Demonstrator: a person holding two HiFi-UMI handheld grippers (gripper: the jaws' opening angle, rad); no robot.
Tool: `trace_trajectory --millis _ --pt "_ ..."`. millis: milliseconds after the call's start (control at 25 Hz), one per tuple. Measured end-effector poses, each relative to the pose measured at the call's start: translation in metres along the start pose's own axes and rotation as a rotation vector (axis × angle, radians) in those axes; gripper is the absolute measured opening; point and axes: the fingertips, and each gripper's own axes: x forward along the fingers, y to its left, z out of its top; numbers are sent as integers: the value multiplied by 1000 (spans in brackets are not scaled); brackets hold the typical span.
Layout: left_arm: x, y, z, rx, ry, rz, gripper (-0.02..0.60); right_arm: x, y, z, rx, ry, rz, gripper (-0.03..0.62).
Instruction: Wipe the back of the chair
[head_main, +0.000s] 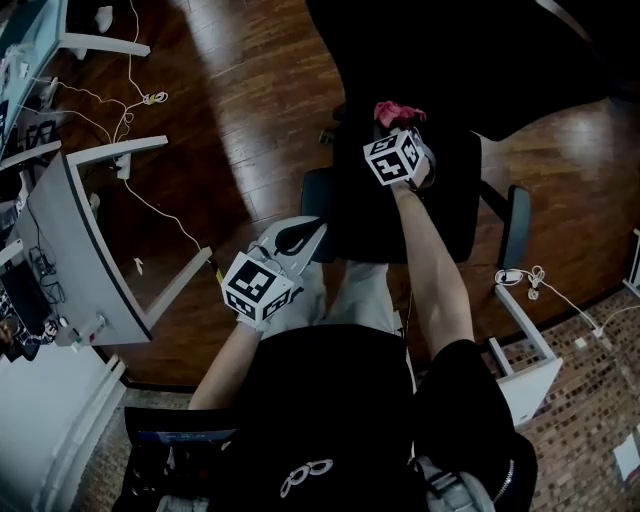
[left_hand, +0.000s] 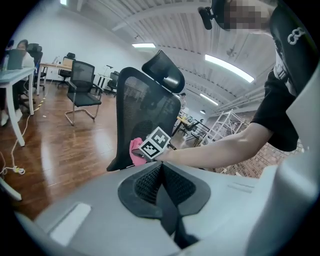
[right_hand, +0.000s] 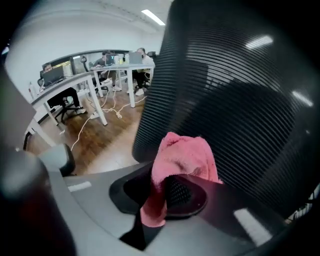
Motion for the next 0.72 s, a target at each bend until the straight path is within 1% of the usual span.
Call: trace_trajectory --millis 80,160,280,440,600,720 --pt "-12 8 1 -7 -9 18 -12 7 33 21 -46 -8 50 49" --pt "-22 15 5 -17 -18 38 -12 11 52 33 -81 -3 85 49" --pt "-34 30 6 -24 -30 54 -12 17 58 34 -95 17 86 49" --pt "-53 51 2 -11 -40 73 -12 18 67 36 -91 19 74 49" --pt "-53 41 6 25 -54 62 -12 -17 66 22 -55 -19 50 49" --pt "-59 35 21 47 -59 52 -12 -59 70 24 -25 -49 39 49"
